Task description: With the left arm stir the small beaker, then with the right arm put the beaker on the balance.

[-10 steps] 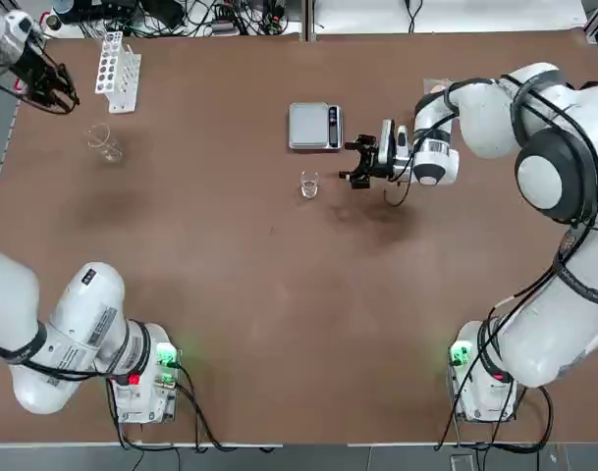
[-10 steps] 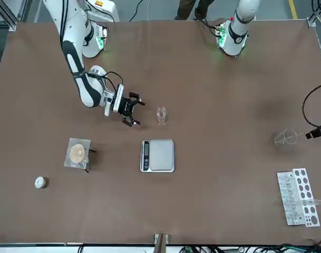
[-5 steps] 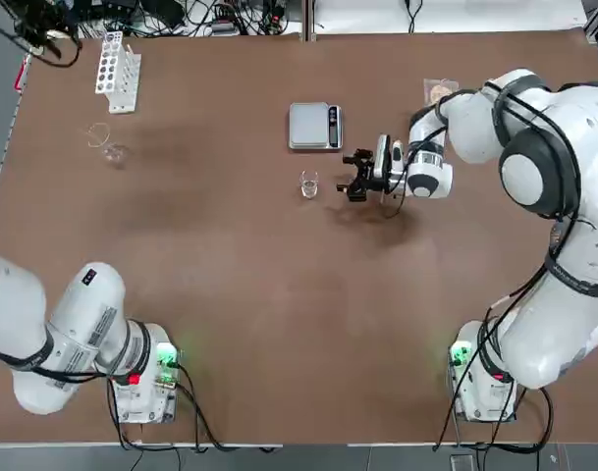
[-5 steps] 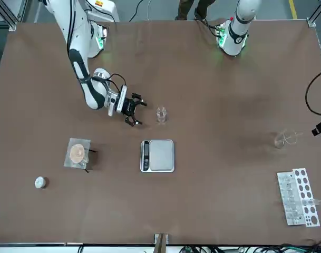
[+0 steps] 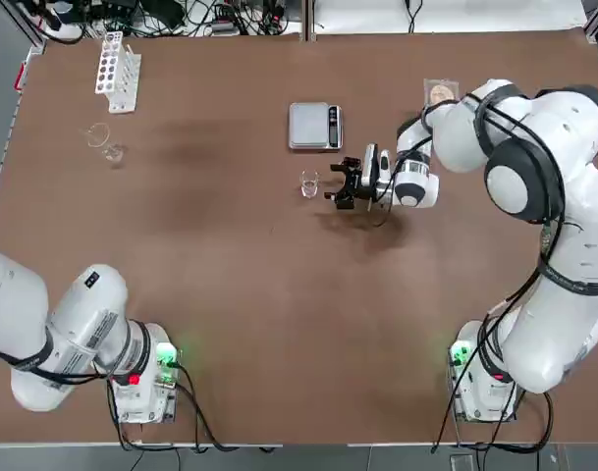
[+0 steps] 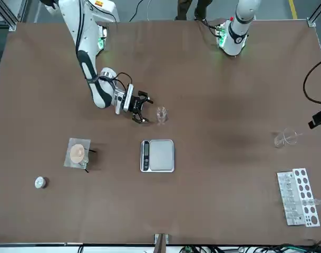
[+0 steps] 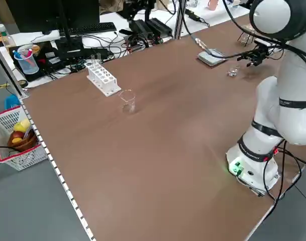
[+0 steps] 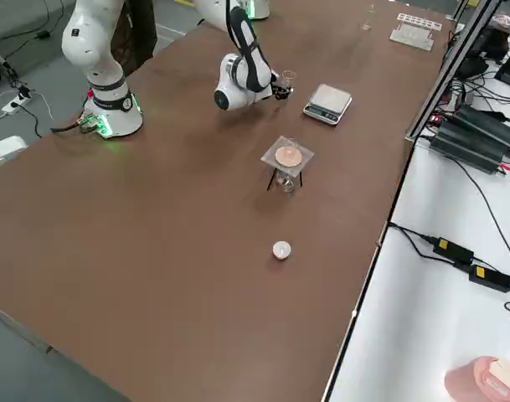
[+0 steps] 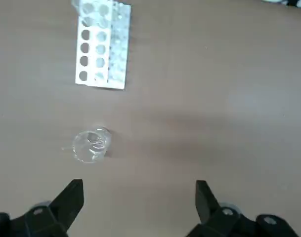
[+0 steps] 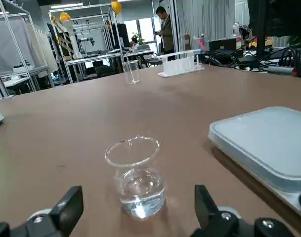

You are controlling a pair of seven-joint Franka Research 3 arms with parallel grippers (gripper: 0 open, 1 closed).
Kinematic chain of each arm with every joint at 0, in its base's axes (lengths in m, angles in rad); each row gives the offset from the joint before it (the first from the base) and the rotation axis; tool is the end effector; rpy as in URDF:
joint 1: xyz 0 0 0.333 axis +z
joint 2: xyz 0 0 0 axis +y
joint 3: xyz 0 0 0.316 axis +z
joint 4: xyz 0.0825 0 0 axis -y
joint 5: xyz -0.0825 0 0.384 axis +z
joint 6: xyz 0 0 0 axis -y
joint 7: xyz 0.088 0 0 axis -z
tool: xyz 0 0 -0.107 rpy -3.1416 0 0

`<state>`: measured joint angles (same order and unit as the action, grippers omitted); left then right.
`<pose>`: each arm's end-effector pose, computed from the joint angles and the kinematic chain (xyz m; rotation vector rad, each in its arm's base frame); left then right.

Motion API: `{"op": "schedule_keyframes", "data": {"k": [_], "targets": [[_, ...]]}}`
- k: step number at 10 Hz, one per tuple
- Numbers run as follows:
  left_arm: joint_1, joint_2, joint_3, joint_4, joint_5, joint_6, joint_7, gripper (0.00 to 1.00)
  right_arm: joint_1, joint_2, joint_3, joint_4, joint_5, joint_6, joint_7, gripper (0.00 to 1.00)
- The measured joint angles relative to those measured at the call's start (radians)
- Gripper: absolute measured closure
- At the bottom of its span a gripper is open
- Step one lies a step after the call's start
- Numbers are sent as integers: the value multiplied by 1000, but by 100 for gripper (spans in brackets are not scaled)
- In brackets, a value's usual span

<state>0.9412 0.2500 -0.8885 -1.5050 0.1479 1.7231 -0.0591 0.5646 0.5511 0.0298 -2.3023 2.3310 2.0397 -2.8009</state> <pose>0.6104 0.1021 0.5702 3.0890 0.1776 0.0929 0.3884 0.3129 0.1043 -1.6485 -1.1140 -1.1485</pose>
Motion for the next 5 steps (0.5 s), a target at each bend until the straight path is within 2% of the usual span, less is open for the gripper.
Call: {"op": "schedule_keyframes", "data": {"k": [3,4,5], "targets": [[-158,-55,131,12,1,-31,-3,0,29,33,-1,9,28,-29,-16,1],[-218,-72,192,12,-6,-48,-3,0,39,34,-2,21,40,-30,-19,1],[-303,-86,281,12,-40,-62,-2,0,47,34,-2,35,50,-30,-21,1]]}}
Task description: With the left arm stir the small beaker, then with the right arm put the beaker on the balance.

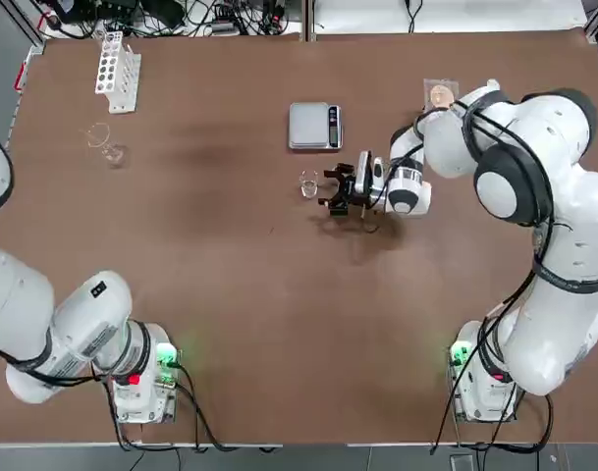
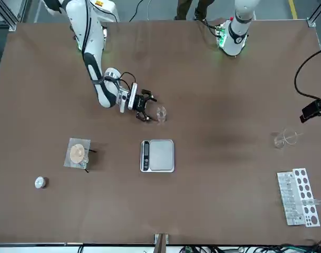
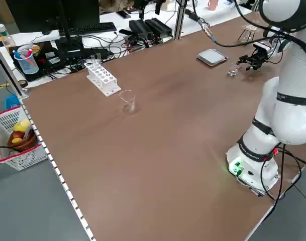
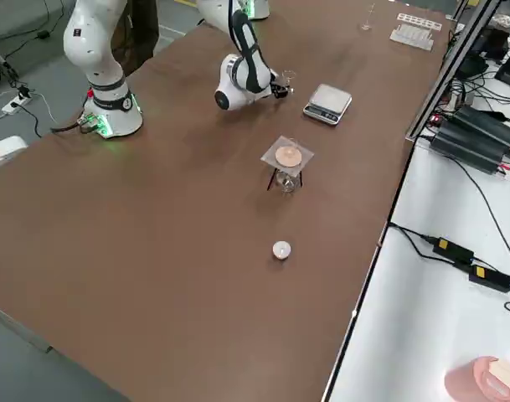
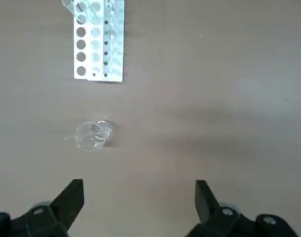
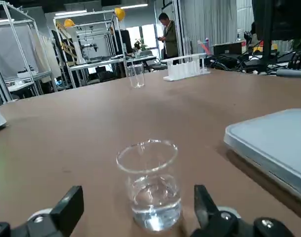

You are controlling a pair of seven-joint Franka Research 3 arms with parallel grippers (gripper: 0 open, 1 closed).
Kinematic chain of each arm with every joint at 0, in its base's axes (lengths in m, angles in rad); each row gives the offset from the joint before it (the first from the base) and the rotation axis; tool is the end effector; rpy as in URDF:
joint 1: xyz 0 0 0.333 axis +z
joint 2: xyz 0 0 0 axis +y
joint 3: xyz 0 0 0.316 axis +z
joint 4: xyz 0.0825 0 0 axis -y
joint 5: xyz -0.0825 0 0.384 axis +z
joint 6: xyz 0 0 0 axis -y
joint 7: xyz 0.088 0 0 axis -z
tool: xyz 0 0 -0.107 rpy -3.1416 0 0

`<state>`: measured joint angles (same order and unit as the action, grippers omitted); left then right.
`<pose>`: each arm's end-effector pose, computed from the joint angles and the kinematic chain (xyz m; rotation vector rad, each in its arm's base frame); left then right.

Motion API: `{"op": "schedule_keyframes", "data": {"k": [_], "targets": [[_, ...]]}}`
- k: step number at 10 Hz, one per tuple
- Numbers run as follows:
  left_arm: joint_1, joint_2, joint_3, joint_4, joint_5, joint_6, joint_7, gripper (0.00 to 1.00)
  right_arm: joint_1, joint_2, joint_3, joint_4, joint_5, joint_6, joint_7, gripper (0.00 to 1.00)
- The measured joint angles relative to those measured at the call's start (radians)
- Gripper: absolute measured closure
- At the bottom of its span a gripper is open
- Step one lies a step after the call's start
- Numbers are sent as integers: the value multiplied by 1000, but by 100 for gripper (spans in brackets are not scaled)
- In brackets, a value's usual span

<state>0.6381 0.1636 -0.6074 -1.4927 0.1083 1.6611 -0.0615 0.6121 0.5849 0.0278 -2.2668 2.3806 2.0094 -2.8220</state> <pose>0.6021 0.0570 0.5902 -3.1233 -0.1439 -0.0534 0.3834 0.3381 0.0997 -1.6072 -1.1045 -1.1742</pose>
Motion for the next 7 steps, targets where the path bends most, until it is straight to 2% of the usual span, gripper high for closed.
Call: {"op": "schedule_keyframes", "data": {"k": [2,5,6,7], "targets": [[-206,-35,216,-4,-63,-20,1,0,8,2,-2,19,8,1,-1,1],[-517,-69,517,-13,-69,-35,1,0,10,14,-6,21,9,1,-8,1],[-601,-69,605,-18,-69,-37,1,0,11,22,-6,21,9,1,-10,1],[-647,-71,659,-20,-81,-39,1,0,16,30,-6,22,9,0,-11,2]]}}
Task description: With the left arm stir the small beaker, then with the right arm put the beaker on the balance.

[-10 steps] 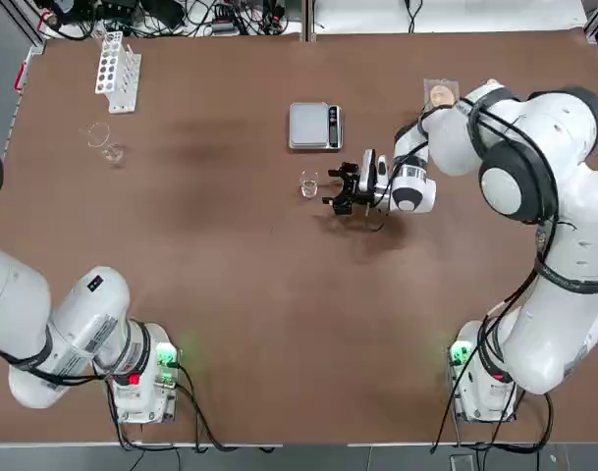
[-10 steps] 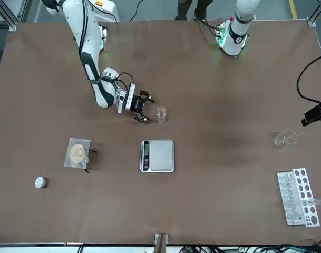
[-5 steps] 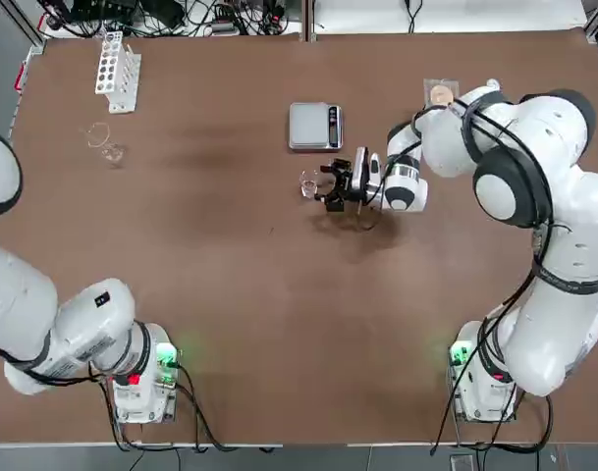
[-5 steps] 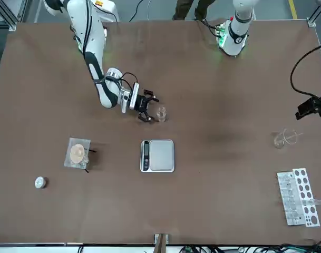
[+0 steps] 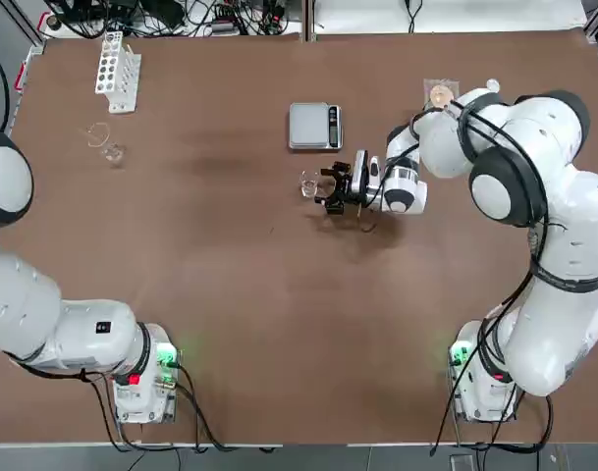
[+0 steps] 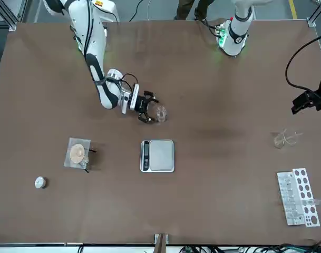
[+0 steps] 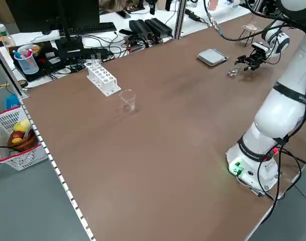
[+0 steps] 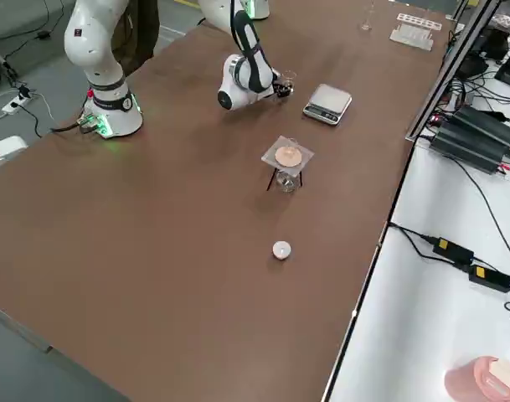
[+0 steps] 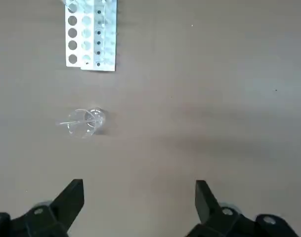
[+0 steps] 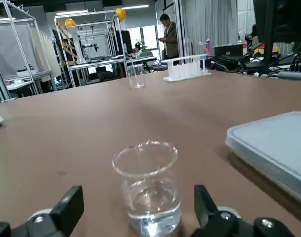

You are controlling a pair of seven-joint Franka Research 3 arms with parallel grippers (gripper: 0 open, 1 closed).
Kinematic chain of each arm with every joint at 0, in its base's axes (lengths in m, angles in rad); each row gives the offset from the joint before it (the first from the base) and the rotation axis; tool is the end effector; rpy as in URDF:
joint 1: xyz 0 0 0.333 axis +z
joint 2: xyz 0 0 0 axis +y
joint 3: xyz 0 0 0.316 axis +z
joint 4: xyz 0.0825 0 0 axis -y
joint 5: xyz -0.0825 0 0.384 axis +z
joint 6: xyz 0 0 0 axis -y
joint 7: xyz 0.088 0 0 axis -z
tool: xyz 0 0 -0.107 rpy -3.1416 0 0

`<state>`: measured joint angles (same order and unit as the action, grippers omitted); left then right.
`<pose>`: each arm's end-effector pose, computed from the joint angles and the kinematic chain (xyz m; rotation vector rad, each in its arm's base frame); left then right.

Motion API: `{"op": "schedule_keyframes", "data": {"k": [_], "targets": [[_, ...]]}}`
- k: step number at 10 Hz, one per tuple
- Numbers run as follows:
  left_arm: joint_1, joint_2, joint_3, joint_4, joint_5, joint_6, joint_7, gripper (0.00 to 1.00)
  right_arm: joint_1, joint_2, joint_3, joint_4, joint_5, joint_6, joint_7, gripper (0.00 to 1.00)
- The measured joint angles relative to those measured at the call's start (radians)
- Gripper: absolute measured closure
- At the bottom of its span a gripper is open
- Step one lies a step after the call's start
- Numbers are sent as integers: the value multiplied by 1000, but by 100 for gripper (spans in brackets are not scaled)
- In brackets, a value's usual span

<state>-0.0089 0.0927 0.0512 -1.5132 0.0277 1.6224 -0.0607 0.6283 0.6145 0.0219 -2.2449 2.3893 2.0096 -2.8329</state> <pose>0.5872 0.0263 0.6036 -3.1052 -0.1578 -0.0263 0.3827 0.3434 0.0903 -1.6076 -1.1163 -1.1719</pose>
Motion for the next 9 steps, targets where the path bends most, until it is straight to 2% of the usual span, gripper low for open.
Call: {"op": "schedule_keyframes", "data": {"k": [4,9], "targets": [[-6,-32,20,-1,-69,-22,0,0,26,7,0,8,15,0,-2,2],[-13,-33,15,-7,-82,-26,21,0,35,35,-1,61,42,2,-5,3]]}}
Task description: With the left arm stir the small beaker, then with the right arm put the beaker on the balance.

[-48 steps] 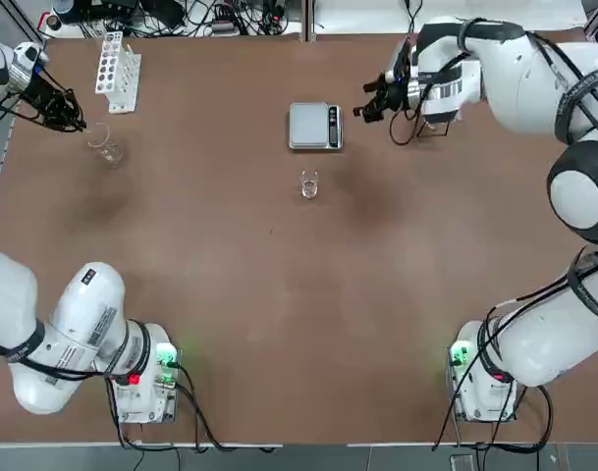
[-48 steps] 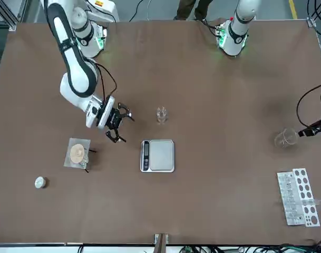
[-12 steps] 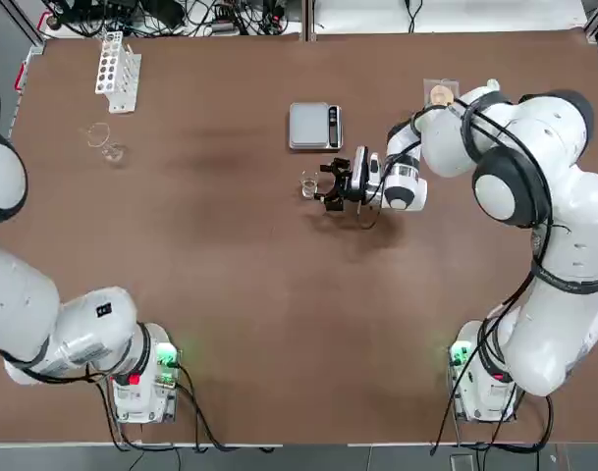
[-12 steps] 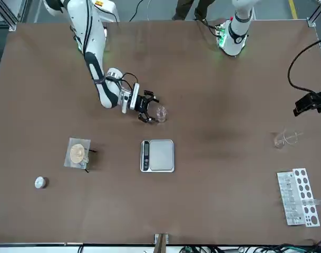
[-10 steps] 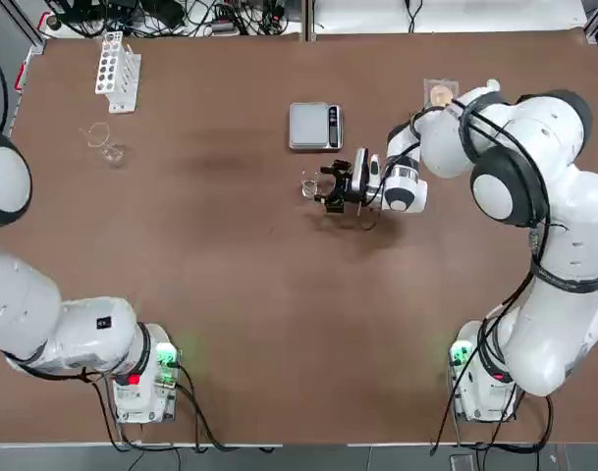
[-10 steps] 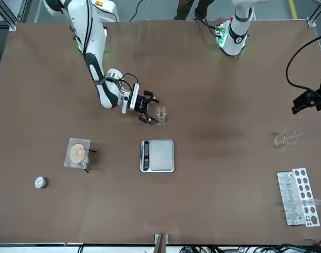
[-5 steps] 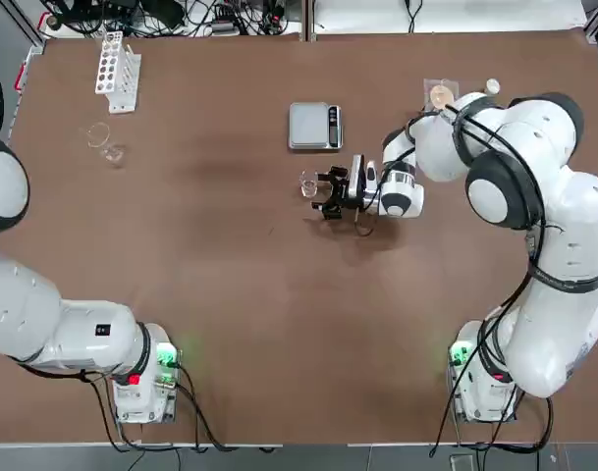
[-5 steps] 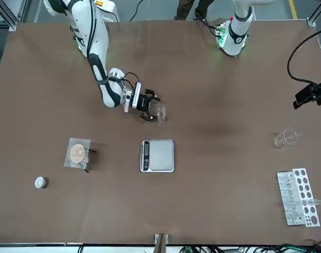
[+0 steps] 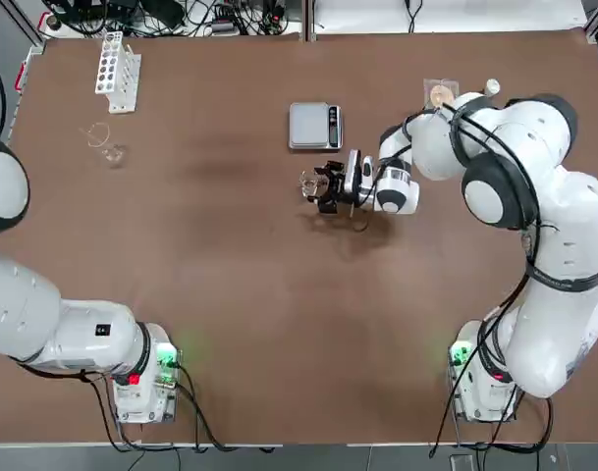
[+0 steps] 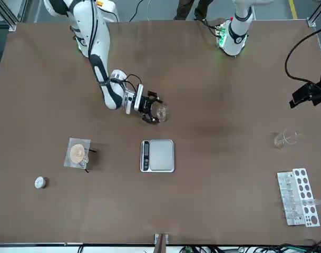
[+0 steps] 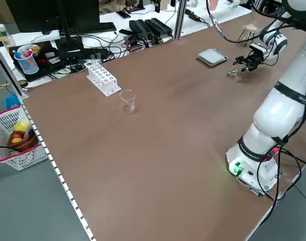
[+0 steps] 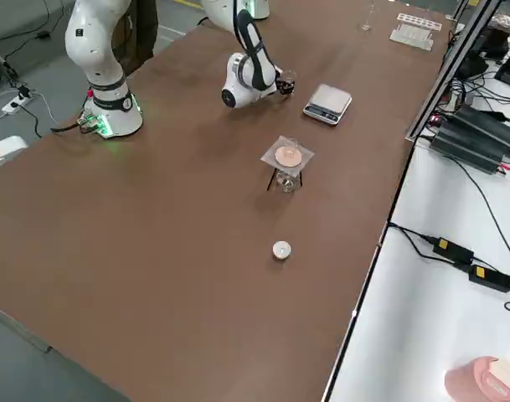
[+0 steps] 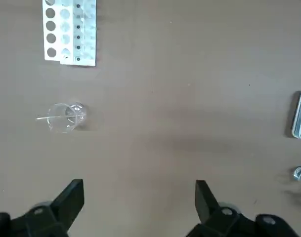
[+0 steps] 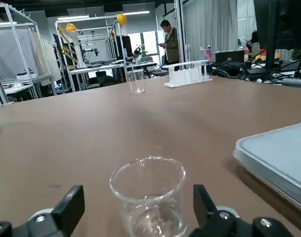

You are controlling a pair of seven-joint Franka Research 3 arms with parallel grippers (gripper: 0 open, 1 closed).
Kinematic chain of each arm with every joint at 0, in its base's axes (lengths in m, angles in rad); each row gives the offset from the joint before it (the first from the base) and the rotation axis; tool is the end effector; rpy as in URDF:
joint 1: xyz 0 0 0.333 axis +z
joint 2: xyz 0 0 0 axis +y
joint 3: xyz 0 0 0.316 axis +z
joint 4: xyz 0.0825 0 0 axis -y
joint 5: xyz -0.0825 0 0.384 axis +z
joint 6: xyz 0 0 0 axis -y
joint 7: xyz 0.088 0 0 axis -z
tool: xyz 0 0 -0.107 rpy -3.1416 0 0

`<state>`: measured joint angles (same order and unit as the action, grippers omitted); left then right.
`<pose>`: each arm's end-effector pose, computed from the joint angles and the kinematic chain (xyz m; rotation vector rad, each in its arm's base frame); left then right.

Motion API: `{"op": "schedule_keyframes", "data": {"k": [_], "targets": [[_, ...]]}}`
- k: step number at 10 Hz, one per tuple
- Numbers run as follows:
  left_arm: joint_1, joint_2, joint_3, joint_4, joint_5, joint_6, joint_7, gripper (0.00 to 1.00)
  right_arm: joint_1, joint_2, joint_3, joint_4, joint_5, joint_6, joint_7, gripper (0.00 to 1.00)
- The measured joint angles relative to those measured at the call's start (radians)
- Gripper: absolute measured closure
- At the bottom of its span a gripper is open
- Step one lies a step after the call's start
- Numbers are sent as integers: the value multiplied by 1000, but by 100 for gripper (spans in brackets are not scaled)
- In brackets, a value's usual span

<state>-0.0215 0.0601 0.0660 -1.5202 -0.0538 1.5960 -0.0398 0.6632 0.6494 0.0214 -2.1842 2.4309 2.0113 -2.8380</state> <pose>0.5755 0.0188 0.6169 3.0889 0.1315 0.0247 0.3878 0.3675 0.0887 -1.5872 -1.1063 -1.1995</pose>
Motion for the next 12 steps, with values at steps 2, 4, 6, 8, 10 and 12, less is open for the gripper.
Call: {"op": "schedule_keyframes", "data": {"k": [2,4,6,8,10,12], "targets": [[-5,-8,-31,1,0,-1,1,0,6,19,0,9,3,0,0,4],[-8,-10,-57,1,0,-1,1,0,15,31,-2,19,13,0,-6,8],[-2,-5,-57,0,1,-1,1,0,19,35,-2,31,24,0,-7,34],[15,16,-46,0,1,1,2,0,20,36,-4,34,25,-1,-7,41],[10,20,-50,14,7,3,2,0,20,36,-4,34,25,-2,-7,41],[5,19,-71,36,42,3,1,0,18,36,-4,36,32,-2,-5,41]]}}
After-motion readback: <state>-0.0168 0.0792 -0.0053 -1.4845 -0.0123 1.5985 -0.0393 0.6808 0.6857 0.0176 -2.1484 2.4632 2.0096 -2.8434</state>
